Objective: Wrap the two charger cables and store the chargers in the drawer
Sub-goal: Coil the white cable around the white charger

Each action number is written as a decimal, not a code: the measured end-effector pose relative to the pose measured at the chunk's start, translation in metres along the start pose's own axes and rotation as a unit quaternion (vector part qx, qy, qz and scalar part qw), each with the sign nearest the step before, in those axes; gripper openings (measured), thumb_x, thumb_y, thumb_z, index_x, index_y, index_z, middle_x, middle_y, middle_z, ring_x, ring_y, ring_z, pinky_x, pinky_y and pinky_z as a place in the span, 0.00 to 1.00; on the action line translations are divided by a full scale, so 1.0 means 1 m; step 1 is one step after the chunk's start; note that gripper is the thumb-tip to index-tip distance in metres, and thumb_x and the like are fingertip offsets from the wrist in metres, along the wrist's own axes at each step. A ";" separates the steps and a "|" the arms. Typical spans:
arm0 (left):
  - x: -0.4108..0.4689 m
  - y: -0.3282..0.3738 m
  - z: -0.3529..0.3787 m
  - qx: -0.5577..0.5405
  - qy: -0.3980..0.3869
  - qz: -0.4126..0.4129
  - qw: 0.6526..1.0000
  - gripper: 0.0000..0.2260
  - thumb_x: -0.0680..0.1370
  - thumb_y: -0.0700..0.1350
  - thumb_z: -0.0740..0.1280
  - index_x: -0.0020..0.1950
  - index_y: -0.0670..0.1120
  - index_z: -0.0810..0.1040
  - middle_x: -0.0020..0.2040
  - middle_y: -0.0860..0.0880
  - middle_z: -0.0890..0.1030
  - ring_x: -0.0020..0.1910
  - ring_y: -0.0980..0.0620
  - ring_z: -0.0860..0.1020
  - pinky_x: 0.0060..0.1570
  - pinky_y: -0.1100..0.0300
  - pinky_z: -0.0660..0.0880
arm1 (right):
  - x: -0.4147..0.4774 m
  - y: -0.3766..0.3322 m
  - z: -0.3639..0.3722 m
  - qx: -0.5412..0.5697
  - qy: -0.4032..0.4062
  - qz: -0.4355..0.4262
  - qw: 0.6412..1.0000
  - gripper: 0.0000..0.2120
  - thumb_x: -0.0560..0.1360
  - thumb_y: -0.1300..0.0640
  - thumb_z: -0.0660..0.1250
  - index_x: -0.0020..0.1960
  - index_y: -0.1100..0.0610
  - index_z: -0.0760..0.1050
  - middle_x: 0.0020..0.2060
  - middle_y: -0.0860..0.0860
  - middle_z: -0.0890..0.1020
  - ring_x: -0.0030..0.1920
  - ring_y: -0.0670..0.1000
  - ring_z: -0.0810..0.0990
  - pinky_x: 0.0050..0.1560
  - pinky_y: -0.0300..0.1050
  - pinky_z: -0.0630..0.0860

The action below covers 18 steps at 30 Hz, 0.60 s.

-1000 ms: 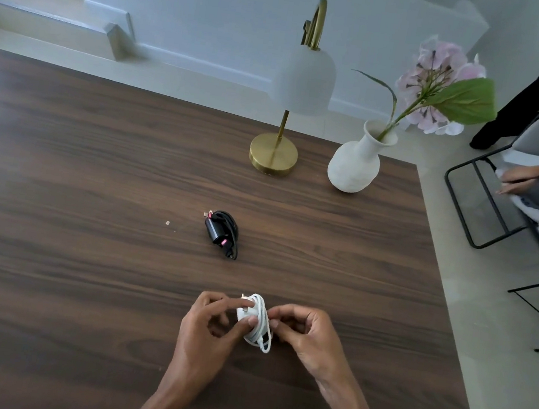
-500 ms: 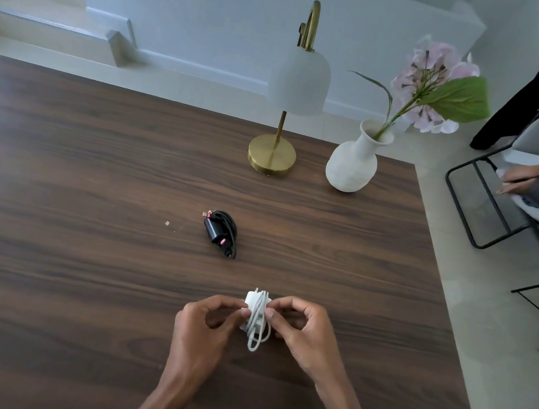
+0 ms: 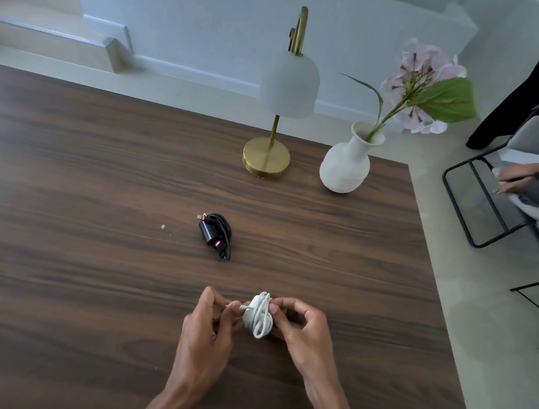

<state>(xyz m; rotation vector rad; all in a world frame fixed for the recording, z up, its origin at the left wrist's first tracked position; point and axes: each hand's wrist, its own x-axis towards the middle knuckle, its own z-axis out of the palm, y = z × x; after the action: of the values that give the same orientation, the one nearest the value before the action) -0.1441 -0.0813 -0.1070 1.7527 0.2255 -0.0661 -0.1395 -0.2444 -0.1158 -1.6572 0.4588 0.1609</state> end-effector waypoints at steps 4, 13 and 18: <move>-0.001 -0.004 0.002 -0.032 -0.009 -0.010 0.999 0.08 0.82 0.40 0.63 0.44 0.41 0.71 0.41 0.45 0.89 0.43 0.53 0.88 0.44 0.59 0.85 | 0.001 0.005 0.001 0.026 0.013 0.013 0.999 0.03 0.74 0.58 0.74 0.45 0.57 0.86 0.43 0.54 0.89 0.50 0.58 0.87 0.57 0.62 0.82; 0.023 0.002 0.005 -0.007 -0.042 0.012 0.999 0.06 0.79 0.39 0.70 0.43 0.44 0.76 0.42 0.52 0.89 0.42 0.55 0.88 0.46 0.58 0.84 | 0.012 -0.007 0.002 0.049 0.049 -0.011 0.998 0.02 0.75 0.62 0.73 0.46 0.58 0.85 0.43 0.52 0.89 0.47 0.51 0.87 0.50 0.45 0.84; 0.029 0.001 -0.002 0.018 -0.063 0.038 0.997 0.06 0.77 0.37 0.72 0.47 0.48 0.80 0.46 0.53 0.88 0.47 0.60 0.86 0.50 0.65 0.82 | 0.015 -0.009 0.007 0.010 0.040 -0.052 0.998 0.04 0.76 0.64 0.71 0.48 0.58 0.84 0.45 0.51 0.88 0.47 0.47 0.87 0.47 0.37 0.81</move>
<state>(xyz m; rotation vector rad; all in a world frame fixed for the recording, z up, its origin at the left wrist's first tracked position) -0.1156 -0.0760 -0.1106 1.7847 0.0653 -0.1256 -0.1213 -0.2399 -0.1137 -1.6688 0.4326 0.0123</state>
